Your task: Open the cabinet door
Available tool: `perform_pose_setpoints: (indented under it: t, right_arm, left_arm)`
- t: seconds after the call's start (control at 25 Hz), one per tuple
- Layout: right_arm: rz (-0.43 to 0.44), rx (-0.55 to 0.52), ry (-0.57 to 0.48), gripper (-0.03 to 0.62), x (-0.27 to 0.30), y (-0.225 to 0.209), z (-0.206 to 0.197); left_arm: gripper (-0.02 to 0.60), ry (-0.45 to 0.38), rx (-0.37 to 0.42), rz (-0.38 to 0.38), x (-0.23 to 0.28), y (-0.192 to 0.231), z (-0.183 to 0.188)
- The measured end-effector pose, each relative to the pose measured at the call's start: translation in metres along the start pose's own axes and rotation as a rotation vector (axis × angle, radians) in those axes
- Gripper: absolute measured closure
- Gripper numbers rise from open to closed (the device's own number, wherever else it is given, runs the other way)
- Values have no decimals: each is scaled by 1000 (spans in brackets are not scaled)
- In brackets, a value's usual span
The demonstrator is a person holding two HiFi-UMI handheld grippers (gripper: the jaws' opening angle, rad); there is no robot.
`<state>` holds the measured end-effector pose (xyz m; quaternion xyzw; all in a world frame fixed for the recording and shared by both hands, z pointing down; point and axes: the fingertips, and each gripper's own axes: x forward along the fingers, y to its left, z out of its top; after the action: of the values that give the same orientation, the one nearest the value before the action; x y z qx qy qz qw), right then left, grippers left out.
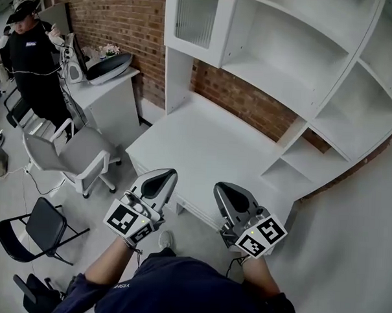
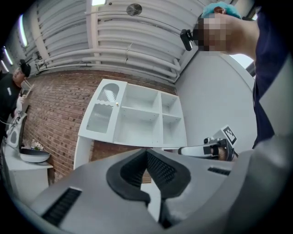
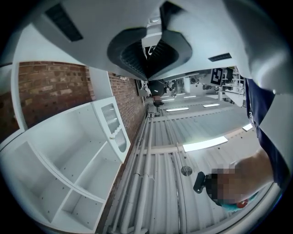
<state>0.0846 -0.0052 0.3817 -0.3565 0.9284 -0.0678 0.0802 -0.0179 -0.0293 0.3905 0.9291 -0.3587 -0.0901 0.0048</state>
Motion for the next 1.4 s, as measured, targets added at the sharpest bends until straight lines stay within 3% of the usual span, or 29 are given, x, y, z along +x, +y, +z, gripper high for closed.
perform_pose_setpoints:
  t: [0.12, 0.36, 0.72, 0.92, 1.24, 1.4]
  right_arm:
    - [-21, -7, -8, 569, 41, -18, 5]
    - [-62, -31, -34, 569, 100, -49, 24]
    - [-83, -86, -56, 569, 136, -94, 52]
    - [-49, -115, -85, 569, 148, -123, 76]
    - [-1, -139, -136, 569, 153, -172, 111]
    - [7, -141, -158, 569, 155, -193, 122]
  left_arm:
    - [575, -43, -3, -18, 19, 42, 16]
    - [575, -19, 38, -69, 51, 108, 23]
    - [575, -86, 117, -130, 124, 141, 60]
    - [575, -111, 210, -121, 172, 151, 85]
    - [572, -156, 409, -37, 259, 184, 158]
    - [528, -178, 495, -24, 299, 204, 196]
